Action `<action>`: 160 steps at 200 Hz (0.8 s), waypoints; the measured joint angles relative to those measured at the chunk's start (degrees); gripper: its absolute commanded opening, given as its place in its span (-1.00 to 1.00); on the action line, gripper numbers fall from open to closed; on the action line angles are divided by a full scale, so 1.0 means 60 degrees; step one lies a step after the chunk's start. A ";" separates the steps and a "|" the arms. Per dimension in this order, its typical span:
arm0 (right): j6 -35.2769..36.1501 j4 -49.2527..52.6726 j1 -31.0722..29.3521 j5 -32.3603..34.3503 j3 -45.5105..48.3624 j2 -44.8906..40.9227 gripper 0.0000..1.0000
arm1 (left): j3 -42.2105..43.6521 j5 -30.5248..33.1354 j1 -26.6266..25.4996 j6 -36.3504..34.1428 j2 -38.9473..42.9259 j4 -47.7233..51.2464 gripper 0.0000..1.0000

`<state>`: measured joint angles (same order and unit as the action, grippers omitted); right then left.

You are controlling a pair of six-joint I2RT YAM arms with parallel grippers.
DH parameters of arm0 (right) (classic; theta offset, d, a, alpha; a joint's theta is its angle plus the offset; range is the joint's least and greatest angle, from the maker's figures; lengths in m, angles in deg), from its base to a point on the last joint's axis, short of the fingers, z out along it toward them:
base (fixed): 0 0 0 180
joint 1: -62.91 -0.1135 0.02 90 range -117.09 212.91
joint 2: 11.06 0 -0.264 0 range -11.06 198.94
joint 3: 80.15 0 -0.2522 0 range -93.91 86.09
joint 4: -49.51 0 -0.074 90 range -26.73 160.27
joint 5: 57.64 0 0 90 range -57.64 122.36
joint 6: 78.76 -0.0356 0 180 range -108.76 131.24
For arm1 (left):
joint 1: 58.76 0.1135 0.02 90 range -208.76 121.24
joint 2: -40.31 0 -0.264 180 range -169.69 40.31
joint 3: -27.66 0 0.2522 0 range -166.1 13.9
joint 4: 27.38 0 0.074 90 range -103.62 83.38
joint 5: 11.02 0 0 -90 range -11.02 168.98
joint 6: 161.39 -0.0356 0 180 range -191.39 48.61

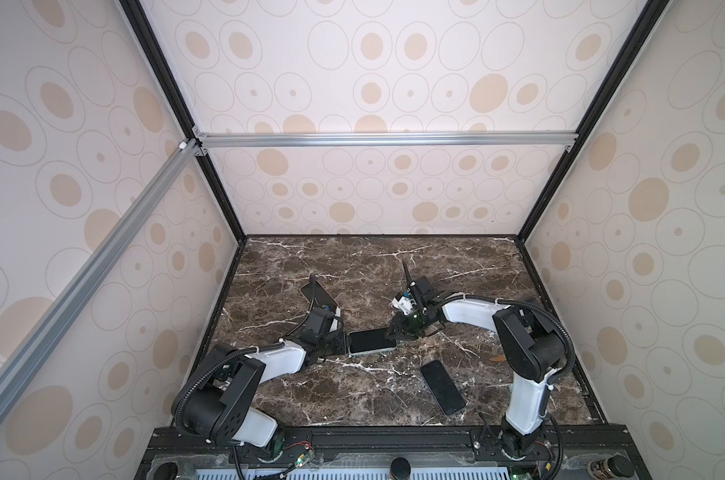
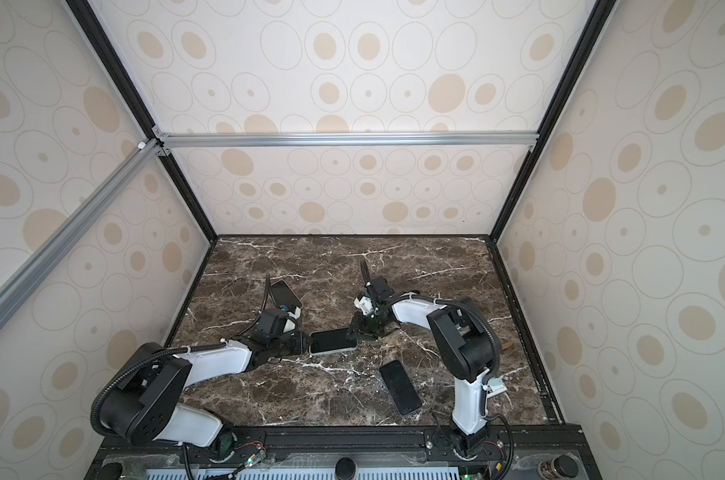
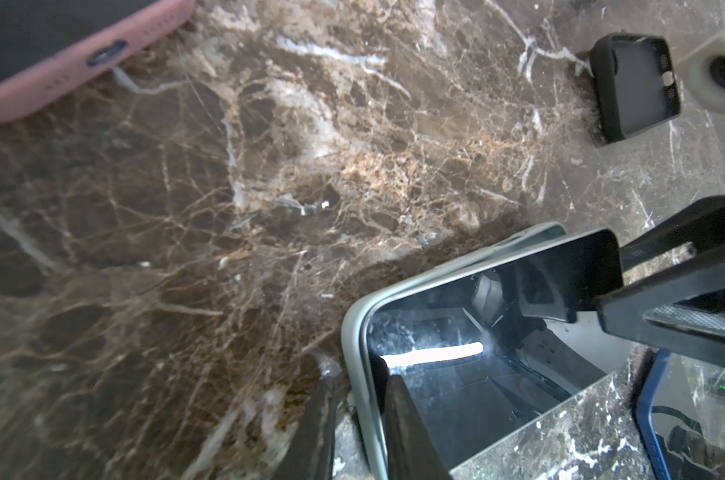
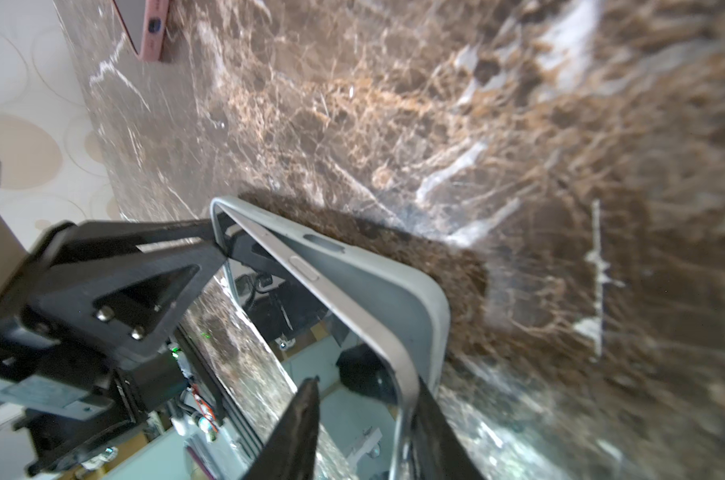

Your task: Put the phone into the phone case

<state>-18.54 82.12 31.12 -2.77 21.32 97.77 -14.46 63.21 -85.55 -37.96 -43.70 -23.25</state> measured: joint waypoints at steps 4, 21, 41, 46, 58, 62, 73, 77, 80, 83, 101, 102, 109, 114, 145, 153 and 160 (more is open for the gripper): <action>0.0051 0.0025 0.0000 0.0018 -0.0007 0.0000 -0.44 | 0.0000 -0.0004 0.0000 0.0000 0.0000 -0.0004 -0.58; 0.0076 0.0117 0.0000 0.0055 -0.0029 0.0000 -0.50 | 0.0000 -0.0036 0.0000 0.0000 -0.0015 -0.0022 -0.58; 0.0113 0.0244 0.0015 0.0015 -0.0120 0.0000 -0.53 | 0.0000 -0.0080 0.0004 0.0000 -0.0033 -0.0036 -0.60; 0.0120 0.0262 0.0018 0.0007 -0.0138 0.0000 -0.53 | 0.0000 -0.0098 0.0004 0.0000 -0.0036 -0.0044 -0.60; 0.0124 0.0288 0.0025 -0.0011 -0.0153 0.0000 -0.55 | 0.0000 -0.0124 0.0004 0.0004 -0.0047 -0.0069 -0.60; 0.0120 0.0291 0.0025 -0.0018 -0.0149 0.0000 -0.56 | 0.0000 -0.0142 0.0004 0.0004 -0.0055 -0.0076 -0.61; 0.0120 0.0291 0.0040 -0.0047 -0.0149 0.0004 -0.57 | 0.0000 -0.0178 0.0004 0.0007 -0.0080 -0.0106 -0.61; 0.0124 0.0288 0.0040 -0.0058 -0.0153 0.0004 -0.57 | 0.0000 -0.0193 0.0004 0.0007 -0.0087 -0.0109 -0.61; 0.0120 0.0291 0.0044 -0.0066 -0.0153 0.0004 -0.58 | 0.0000 -0.0200 0.0004 0.0007 -0.0091 -0.0113 -0.61; 0.0120 0.0291 0.0044 -0.0073 -0.0153 0.0004 -0.58 | 0.0000 -0.0204 0.0004 0.0007 -0.0091 -0.0117 -0.62; 0.0117 0.0284 0.0062 -0.0146 -0.0153 0.0011 -0.62 | 0.0007 -0.0240 0.0007 0.0018 -0.0091 -0.0178 -0.62; 0.0117 0.0280 0.0062 -0.0149 -0.0153 0.0015 -0.62 | 0.0007 -0.0244 0.0007 0.0018 -0.0091 -0.0178 -0.62; 0.0113 0.0244 0.0066 -0.0197 -0.0153 0.0036 -0.62 | 0.0011 -0.0291 0.0011 0.0026 -0.0095 -0.0200 -0.63; 0.0109 0.0219 0.0066 -0.0219 -0.0153 0.0062 -0.63 | 0.0011 -0.0310 0.0011 0.0029 -0.0095 -0.0208 -0.63; 0.0055 0.0138 0.0146 -0.0441 -0.0153 0.0215 -0.63 | 0.0047 -0.0364 0.0011 0.0044 -0.0098 -0.0273 -0.63; 0.0051 0.0127 0.0164 -0.0481 -0.0153 0.0244 -0.63 | 0.0069 -0.0379 0.0011 0.0051 -0.0098 -0.0302 -0.63; 0.0051 0.0106 0.0171 -0.0510 -0.0153 0.0270 -0.63 | 0.0080 -0.0393 0.0011 0.0062 -0.0098 -0.0328 -0.64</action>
<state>-18.23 82.76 32.15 -5.83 20.40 99.39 -13.98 60.85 -85.48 -37.59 -44.29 -25.21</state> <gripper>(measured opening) 0.198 0.185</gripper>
